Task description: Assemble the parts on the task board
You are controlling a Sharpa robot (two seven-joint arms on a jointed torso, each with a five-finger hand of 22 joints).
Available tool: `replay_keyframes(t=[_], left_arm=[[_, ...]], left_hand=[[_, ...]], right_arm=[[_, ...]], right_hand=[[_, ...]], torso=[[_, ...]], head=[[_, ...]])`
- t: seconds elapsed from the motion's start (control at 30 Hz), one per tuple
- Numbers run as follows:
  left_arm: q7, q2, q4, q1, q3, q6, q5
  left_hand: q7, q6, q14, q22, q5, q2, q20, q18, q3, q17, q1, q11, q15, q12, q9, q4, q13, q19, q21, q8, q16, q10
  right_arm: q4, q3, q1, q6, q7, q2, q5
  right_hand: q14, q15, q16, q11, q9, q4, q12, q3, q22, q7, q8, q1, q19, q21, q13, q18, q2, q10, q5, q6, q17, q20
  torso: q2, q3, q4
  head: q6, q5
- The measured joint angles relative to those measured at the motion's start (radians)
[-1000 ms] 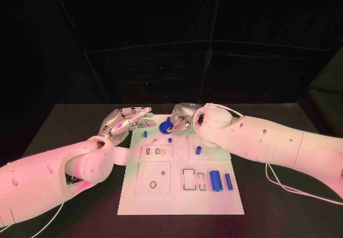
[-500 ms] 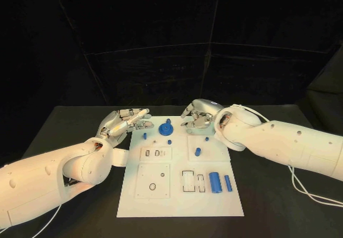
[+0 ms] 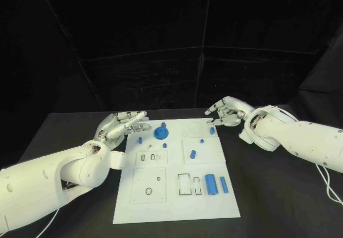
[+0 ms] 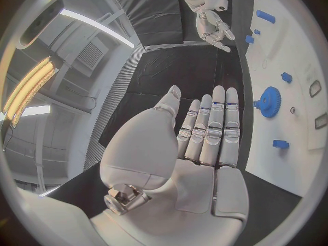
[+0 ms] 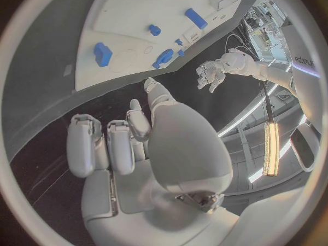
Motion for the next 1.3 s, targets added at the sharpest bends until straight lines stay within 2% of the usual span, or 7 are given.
replay_keyframes(t=[0.1, 0.17, 0.33, 0.63, 1.03, 1.3], left_arm=[[0.0, 0.004, -0.005, 0.0, 0.0, 0.001, 0.0], [0.0, 0.007, -0.008, 0.0, 0.0, 0.001, 0.0], [0.0, 0.014, -0.016, -0.001, -0.001, 0.002, 0.0], [0.0, 0.021, -0.024, -0.004, -0.001, 0.003, 0.0], [0.0, 0.024, -0.029, -0.005, -0.001, 0.004, 0.0], [0.0, 0.024, -0.032, -0.006, -0.001, 0.004, 0.0]], left_hand=[[-0.004, 0.004, 0.003, 0.0, 0.0, 0.0, 0.0, 0.0, 0.0, 0.001, 0.0, 0.0, -0.003, 0.0, 0.0, 0.0, 0.0, 0.0, 0.0, 0.0, 0.0, 0.0], [-0.004, 0.004, 0.003, 0.0, 0.0, 0.0, 0.0, 0.0, 0.0, 0.001, 0.0, 0.0, -0.003, 0.0, 0.0, 0.0, 0.0, 0.0, 0.0, 0.0, 0.0, 0.0], [-0.004, 0.004, 0.003, 0.0, 0.0, 0.0, 0.0, 0.0, 0.0, 0.001, 0.0, 0.0, -0.003, 0.0, 0.0, 0.0, 0.0, 0.0, 0.0, 0.0, 0.0, 0.0], [-0.004, 0.004, 0.003, 0.0, 0.0, 0.0, 0.0, 0.0, 0.0, 0.001, 0.0, 0.0, -0.003, 0.0, 0.0, 0.0, 0.0, 0.0, 0.0, 0.0, 0.0, 0.0], [-0.004, 0.004, 0.003, 0.0, 0.0, 0.0, 0.0, 0.0, 0.0, 0.001, 0.0, 0.0, -0.003, 0.0, 0.0, 0.0, 0.0, 0.0, 0.0, 0.0, 0.0, 0.0], [-0.004, 0.004, 0.003, -0.001, 0.0, 0.0, 0.0, 0.0, 0.0, 0.001, 0.0, 0.0, -0.003, 0.0, 0.0, 0.0, 0.0, 0.0, 0.0, 0.0, 0.0, 0.0]], right_arm=[[-0.021, 0.0, -0.011, 0.001, 0.016, -0.004, 0.015], [-0.033, -0.001, -0.016, 0.002, 0.024, -0.004, 0.022], [-0.059, -0.001, -0.034, 0.006, 0.039, -0.003, 0.034], [-0.093, -0.001, -0.059, 0.022, 0.049, 0.011, 0.044], [-0.114, -0.001, -0.068, 0.043, 0.053, 0.024, 0.046], [-0.12, -0.001, -0.076, 0.055, 0.054, 0.03, 0.046]], right_hand=[[0.0, 0.0, 0.0, 0.003, 0.0, -0.003, -0.004, -0.003, 0.0, 0.002, 0.0, 0.0, 0.0, -0.001, -0.002, 0.0, 0.0, -0.003, 0.0, -0.002, 0.0, 0.0], [0.0, 0.0, 0.0, 0.003, 0.0, -0.003, -0.005, -0.003, 0.0, 0.002, 0.0, 0.0, 0.0, -0.001, -0.003, 0.0, 0.0, -0.003, 0.0, -0.002, 0.0, 0.0], [0.0, 0.0, 0.0, 0.003, 0.0, -0.003, -0.005, -0.003, 0.0, 0.003, 0.0, 0.0, 0.0, -0.001, -0.003, 0.0, 0.0, -0.003, 0.0, -0.008, 0.0, 0.0], [0.0, 0.0, 0.0, 0.004, -0.001, -0.005, -0.005, -0.005, 0.0, 0.003, -0.006, 0.0, 0.0, -0.001, -0.005, 0.0, 0.0, -0.004, 0.0, -0.015, 0.0, 0.0], [0.0, 0.0, 0.0, 0.007, -0.001, -0.005, -0.009, -0.005, 0.0, 0.007, -0.006, 0.0, 0.0, -0.001, -0.007, 0.0, 0.0, -0.007, 0.0, -0.019, 0.0, 0.0], [0.0, 0.0, 0.0, 0.007, -0.001, -0.008, -0.009, -0.008, 0.0, 0.007, -0.006, 0.01, -0.004, -0.001, -0.004, 0.0, 0.01, -0.007, -0.015, -0.019, 0.0, 0.004]], torso=[[0.0, 0.0034, -0.0017], [0.0, 0.004, -0.002], [0.0, 0.0032, -0.0016], [0.001, 0.001, 0.0], [0.0, -0.0009, 0.0001], [0.0, -0.0012, 0.0001]], head=[[0.0, -0.001], [-0.002, -0.003], [-0.004, -0.008], [-0.004, -0.009], [-0.01, -0.01], [-0.012, -0.006]])
